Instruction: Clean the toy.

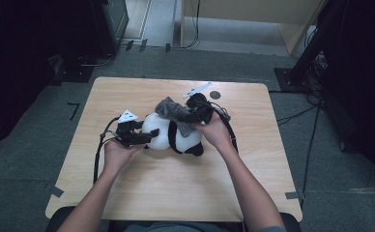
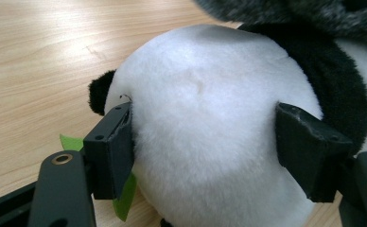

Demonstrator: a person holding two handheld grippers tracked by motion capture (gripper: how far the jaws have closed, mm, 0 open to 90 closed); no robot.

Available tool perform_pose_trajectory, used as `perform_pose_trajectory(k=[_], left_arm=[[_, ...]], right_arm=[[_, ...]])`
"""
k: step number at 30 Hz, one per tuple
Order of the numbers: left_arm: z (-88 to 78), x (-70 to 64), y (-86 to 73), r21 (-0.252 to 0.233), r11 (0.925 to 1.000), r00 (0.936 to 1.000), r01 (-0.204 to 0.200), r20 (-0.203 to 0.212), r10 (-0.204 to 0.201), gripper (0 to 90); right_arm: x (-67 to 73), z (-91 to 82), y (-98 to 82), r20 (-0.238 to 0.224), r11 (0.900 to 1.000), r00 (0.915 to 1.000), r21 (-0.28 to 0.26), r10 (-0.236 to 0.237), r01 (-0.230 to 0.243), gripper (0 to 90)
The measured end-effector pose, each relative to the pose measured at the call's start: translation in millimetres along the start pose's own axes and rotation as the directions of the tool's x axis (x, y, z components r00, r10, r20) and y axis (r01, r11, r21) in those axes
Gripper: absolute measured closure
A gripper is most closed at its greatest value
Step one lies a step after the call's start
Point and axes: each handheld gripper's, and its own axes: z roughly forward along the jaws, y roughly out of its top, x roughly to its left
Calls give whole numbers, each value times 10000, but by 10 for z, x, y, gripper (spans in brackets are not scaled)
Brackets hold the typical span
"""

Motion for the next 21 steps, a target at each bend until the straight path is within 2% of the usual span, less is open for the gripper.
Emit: perform_pose_trajectory(k=[11,21], left_arm=[[4,2,-3,-38,10000,10000,7,36,-7,263],[6,8,-10,-113,9999,10000,27,45,-26,262]], right_arm=[[-174,-222,-270,-3,9945,9978,-814,663,-661,740],[-311,-359,-423,187,9899,9934,-883,1128,-1107,745]])
